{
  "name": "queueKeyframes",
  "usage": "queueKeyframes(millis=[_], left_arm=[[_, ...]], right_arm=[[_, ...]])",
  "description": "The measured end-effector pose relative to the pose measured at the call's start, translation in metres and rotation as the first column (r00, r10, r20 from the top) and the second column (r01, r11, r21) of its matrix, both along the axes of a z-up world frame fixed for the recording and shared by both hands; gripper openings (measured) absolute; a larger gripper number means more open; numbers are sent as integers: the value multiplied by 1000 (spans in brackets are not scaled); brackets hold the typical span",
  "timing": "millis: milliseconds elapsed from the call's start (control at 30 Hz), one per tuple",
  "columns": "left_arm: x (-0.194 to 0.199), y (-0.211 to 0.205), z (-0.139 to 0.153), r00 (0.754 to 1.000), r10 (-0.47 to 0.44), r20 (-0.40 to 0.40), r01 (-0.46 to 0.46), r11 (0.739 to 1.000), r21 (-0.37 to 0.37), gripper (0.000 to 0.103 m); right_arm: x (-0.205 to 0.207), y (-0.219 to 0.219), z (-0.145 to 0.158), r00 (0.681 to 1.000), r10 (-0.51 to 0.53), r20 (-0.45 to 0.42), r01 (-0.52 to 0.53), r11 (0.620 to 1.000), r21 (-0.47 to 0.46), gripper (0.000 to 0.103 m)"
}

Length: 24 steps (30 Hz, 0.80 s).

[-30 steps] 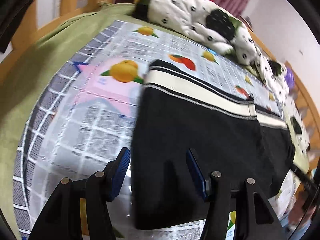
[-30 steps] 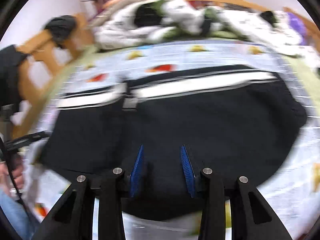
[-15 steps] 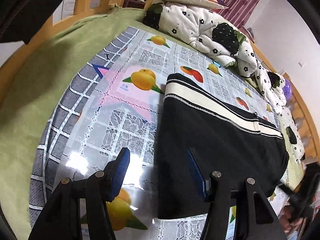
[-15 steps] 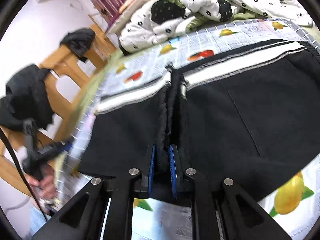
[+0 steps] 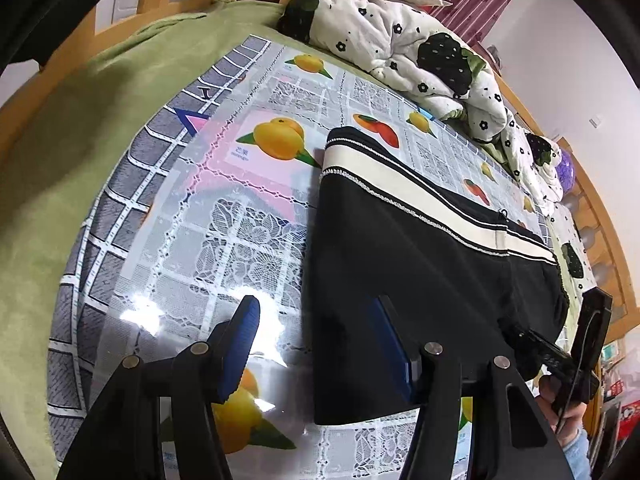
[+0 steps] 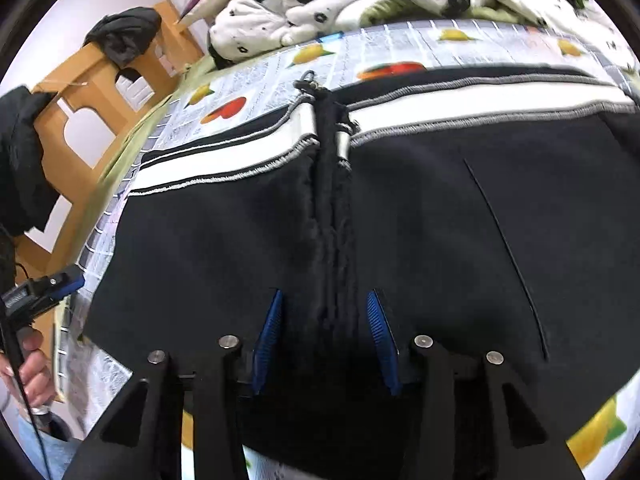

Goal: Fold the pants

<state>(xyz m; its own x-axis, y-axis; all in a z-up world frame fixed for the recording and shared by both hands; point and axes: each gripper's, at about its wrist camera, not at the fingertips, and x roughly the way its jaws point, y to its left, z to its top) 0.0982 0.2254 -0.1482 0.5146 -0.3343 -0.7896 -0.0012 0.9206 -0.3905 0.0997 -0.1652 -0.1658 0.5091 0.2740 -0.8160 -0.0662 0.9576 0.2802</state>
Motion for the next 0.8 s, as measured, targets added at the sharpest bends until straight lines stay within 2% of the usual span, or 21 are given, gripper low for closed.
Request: queueKeyframes(millis=[33, 67, 133, 167, 200, 233, 267, 300, 400, 533, 667, 733, 767, 800], left_arm=[[0, -1, 0, 1000, -1, 0, 1, 1000, 1, 56], [0, -1, -1, 1000, -3, -2, 3, 1000, 7, 56], [0, -2, -4, 1000, -4, -9, 4, 1000, 14, 56], [0, -2, -5, 1000, -5, -13, 5, 1000, 13, 56], [2, -2, -7, 1000, -6, -20, 7, 1000, 11, 56], [3, -3, -8, 1000, -7, -26, 7, 1000, 12, 56], [4, -3, -9, 999, -6, -32, 7, 1000, 15, 56], [5, -3, -10, 999, -4, -34, 5, 1000, 17, 56], [6, -3, -7, 1000, -3, -25, 3, 1000, 22, 56], [9, -3, -3, 1000, 0, -10, 1, 999, 34, 56], [11, -5, -5, 1000, -5, -18, 6, 999, 42, 56], [13, -8, -8, 999, -18, -27, 19, 998, 57, 56], [14, -11, -11, 999, -28, -32, 30, 997, 64, 56], [15, -13, -13, 999, -37, -39, 39, 997, 71, 56]], right_arm=[[1, 4, 4, 999, 35, 5, -34, 999, -23, 19], [-2, 3, 12, 999, 32, 42, -31, 999, -14, 15], [-19, -16, 35, 988, -29, 153, 8, 991, 137, 14], [-22, -20, 35, 988, -48, 147, 24, 987, 161, 14], [-21, -20, 29, 992, -52, 114, 36, 989, 142, 15], [-19, -17, 20, 996, -42, 81, 33, 994, 108, 17], [-16, -12, 5, 999, -23, 23, 22, 999, 39, 25], [-14, -9, -2, 1000, -6, 4, 6, 1000, 15, 26], [-18, -2, 12, 996, 63, 57, -60, 997, -58, 41], [3, -3, 20, 993, 72, 96, -66, 996, -56, 45], [57, 0, 9, 996, 63, 58, -58, 994, -88, 47], [86, 1, -5, 998, 68, -13, -69, 996, -57, 47], [96, 3, -13, 995, 72, -66, -76, 996, -49, 39], [103, 6, -15, 992, 107, -73, -111, 993, -46, 28]])
